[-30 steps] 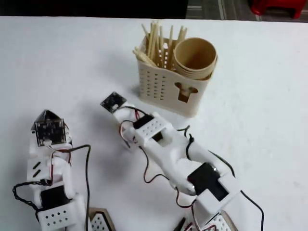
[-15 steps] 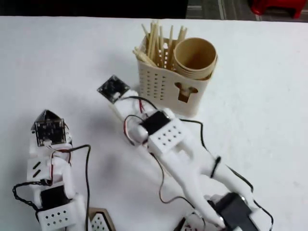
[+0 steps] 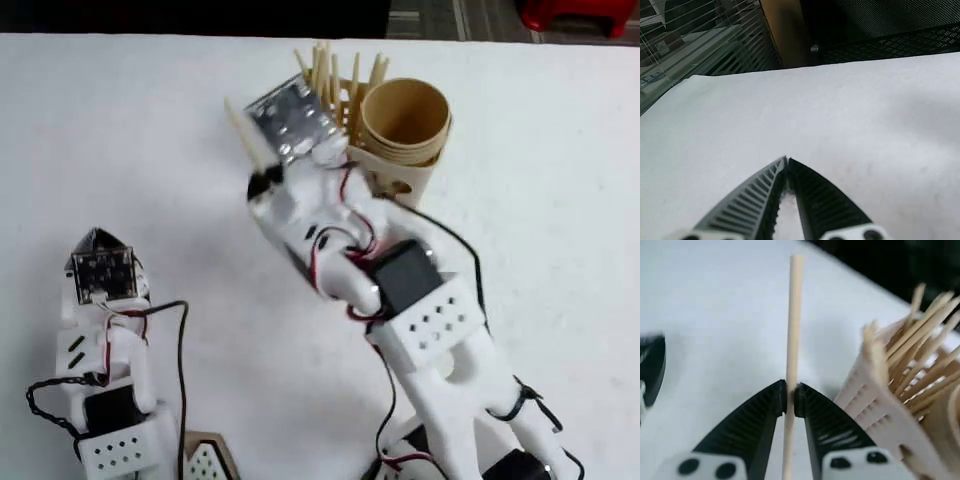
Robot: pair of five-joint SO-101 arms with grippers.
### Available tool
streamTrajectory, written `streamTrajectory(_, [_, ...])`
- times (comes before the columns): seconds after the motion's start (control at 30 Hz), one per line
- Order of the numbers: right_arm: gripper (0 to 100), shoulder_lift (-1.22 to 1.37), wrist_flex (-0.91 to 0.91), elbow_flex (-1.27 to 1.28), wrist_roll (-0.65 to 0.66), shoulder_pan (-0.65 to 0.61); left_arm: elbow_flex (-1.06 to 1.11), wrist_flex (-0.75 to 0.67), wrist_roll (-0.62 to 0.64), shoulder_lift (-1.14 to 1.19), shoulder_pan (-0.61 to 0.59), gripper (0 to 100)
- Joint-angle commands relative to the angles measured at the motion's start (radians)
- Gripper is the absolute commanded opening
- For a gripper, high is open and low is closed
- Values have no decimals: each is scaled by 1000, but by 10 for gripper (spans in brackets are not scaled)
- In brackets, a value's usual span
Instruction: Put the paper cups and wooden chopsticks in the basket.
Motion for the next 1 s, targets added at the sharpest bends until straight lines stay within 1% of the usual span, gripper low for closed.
streamTrajectory(0.0, [19,-36,-110,-92,-3,50,-3,-20,-3,-15,-2,28])
streamTrajectory(0.33, [19,-16,-510,-91,-2,213,-3,-20,-3,-15,-2,28])
streamTrajectory(0.53, [19,24,-742,-25,-9,286,-3,-20,-5,-15,-2,28])
streamTrajectory(0.8, [20,77,-937,175,-3,305,-3,-20,-5,-15,-2,28])
streamTrajectory(0.97, [22,79,-949,195,-9,303,-3,-20,-5,-15,-2,28])
